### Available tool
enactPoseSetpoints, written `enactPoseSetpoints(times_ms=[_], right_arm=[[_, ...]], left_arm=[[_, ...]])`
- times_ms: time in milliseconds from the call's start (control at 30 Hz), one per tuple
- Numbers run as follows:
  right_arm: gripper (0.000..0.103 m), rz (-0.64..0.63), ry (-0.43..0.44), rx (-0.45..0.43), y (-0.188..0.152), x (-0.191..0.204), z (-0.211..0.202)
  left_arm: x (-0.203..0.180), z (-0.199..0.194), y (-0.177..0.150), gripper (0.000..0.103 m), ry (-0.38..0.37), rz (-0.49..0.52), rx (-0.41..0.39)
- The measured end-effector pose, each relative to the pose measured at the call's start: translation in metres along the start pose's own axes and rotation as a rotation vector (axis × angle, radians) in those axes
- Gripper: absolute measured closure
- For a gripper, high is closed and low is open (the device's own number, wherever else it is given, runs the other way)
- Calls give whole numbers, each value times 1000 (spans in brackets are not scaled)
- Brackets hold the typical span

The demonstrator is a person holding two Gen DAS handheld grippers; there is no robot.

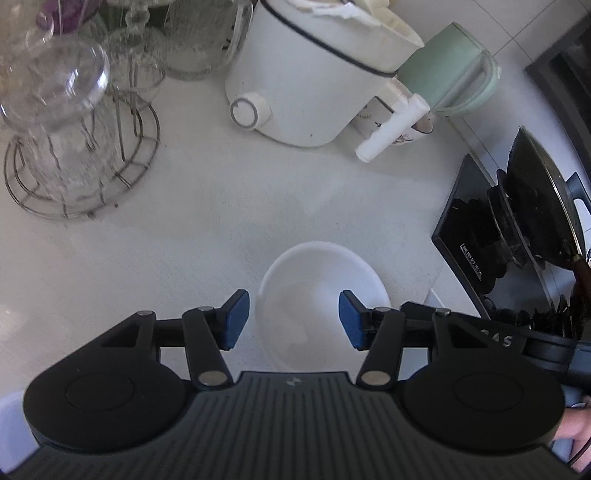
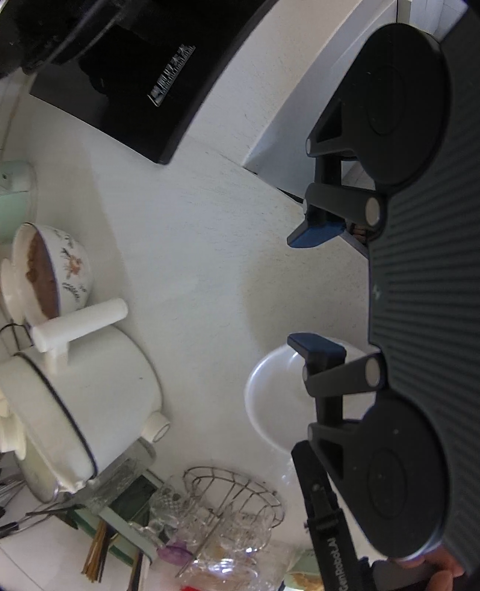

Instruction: Organize plates and bowls

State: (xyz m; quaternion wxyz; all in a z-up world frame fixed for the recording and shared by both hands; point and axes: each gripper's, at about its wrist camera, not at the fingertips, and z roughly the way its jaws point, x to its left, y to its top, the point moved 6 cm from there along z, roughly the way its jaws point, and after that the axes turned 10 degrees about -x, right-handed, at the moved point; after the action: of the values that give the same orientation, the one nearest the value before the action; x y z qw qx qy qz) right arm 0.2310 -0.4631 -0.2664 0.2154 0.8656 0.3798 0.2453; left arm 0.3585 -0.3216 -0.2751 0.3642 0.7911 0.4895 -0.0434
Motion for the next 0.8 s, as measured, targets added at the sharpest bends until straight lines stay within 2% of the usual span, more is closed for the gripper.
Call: enactPoseSetpoints(times_ms=[133,267,367,467,567,633,667,800], right_arm=[[51,-17,23,3,0,8,0],[50,-20,25,15,0,10,2],[51,-21,17,41,-4,10,8],[64,14,23,90,-8,11,19],[65,70,53,109,-11,12,25],[75,70,54,114,-14,15,25],[82,66,52,117,-15,16,25],[88,40,50,126,-19,21,21]], left_arm=[[3,0,-2,44,47,-10,-22],[10,2,-3,45,43,-52,-29],[16,6,-4,50,46,-74,-21],[14,11,-4,58,48,-76,-19],[13,12,-4,69,49,-86,-31],[13,12,-5,78,44,-99,-32],[13,12,-6,79,38,-104,-30],[9,12,-11,80,12,-109,-14]])
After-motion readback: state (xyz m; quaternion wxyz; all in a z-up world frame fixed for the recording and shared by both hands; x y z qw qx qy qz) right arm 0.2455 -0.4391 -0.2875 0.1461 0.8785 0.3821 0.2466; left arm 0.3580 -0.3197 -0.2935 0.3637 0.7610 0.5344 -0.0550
